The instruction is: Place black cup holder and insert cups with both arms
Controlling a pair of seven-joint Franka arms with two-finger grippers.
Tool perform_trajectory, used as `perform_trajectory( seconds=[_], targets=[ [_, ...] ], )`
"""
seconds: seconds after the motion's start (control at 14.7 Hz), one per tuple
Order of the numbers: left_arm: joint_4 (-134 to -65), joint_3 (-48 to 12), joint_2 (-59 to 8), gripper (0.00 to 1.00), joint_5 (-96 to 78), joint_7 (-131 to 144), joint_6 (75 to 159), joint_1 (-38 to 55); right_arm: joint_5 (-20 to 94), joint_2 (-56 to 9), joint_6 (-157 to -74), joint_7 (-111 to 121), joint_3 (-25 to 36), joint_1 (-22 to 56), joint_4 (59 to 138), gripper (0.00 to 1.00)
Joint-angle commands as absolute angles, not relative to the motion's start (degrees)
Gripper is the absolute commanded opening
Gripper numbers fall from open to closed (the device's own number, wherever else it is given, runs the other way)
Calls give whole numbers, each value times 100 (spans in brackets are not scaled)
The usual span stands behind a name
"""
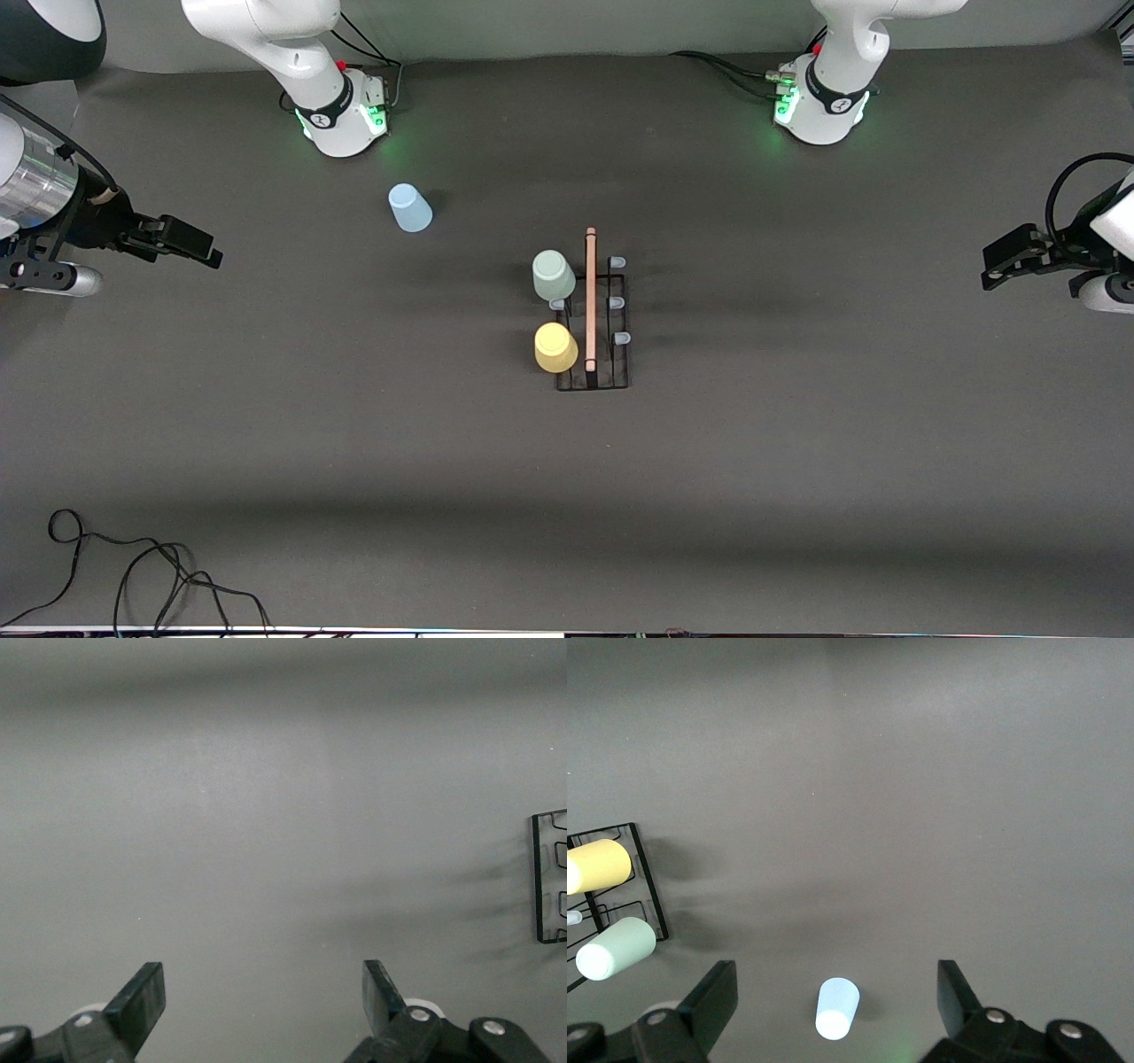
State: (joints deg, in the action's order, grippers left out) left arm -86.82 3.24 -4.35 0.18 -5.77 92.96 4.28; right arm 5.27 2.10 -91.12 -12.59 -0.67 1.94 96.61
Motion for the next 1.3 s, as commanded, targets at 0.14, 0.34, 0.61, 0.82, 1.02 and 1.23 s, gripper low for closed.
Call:
perform_trajectory(
  seconds=[0.14,0.34,0.61,0.82,1.02,1.23],
  targets=[
    [-8675,334,-404,99,105,-642,9228,457,396,264,-9158,-1116,-9,272,9703,100],
    [-8684,334,-422,99,105,-642,9272,422,396,264,-9167,-1108,-9,272,9703,100],
    [-8692,343,-439,99,105,-642,9290,396,343,255,-9220,-774,-9,264,9703,100],
    [-8692,343,-448,99,105,-642,9281,413,54,255,-9211,-773,-17,272,9703,100],
    [-8701,343,-448,99,105,-624,9290,457,35,255,-9211,-773,-35,272,9703,100],
    [-8710,325,-474,99,105,-545,9343,492,53,255,-9211,-773,-35,272,9694,100]
  ],
)
